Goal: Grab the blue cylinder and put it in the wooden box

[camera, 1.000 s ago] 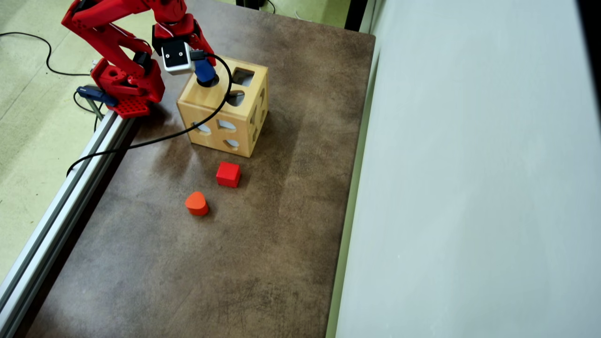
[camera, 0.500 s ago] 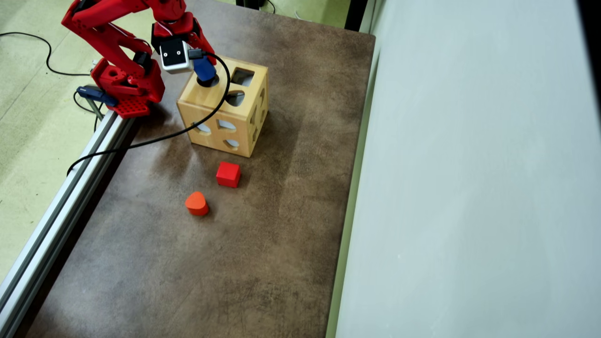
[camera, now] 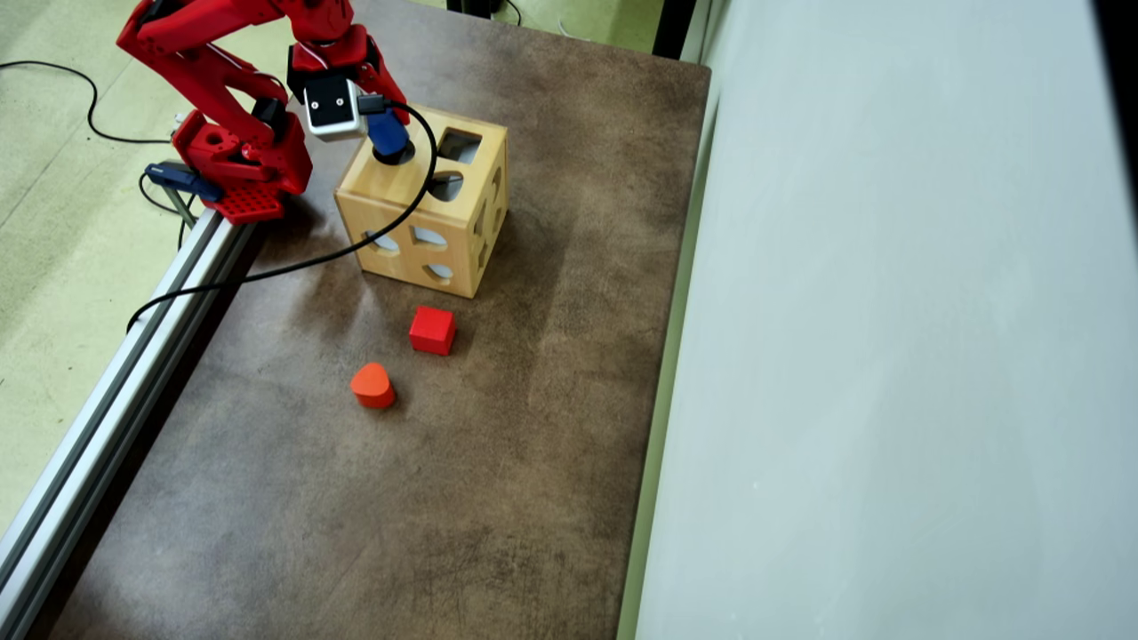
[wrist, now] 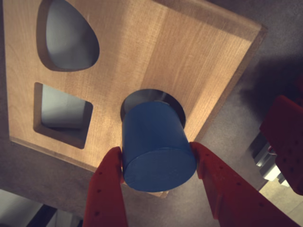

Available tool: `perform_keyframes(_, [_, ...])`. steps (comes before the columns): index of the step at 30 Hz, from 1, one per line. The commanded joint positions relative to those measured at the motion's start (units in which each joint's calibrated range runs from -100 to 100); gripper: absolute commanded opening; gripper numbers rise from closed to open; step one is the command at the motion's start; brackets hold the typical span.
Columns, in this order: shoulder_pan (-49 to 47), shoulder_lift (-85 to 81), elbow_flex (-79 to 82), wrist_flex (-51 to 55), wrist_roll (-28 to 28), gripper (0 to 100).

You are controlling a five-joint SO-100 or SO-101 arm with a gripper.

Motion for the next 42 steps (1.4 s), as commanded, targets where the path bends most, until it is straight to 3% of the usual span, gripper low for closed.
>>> perform_keyframes(1, [0.34, 0.05, -0.36, -0.78, -0.10, 2])
perform_keyframes(11, [0.26, 1.07, -0.36, -0.30, -0.10, 3])
perform_keyframes(22, [0.26, 0.98, 2.41, -0.86, -0.05, 24])
perform_keyframes(35, [0.19, 0.39, 2.59, -0.94, 0.00, 25])
perform_keyframes(42, [0.19, -2.58, -1.08, -0.86, -0.05, 20])
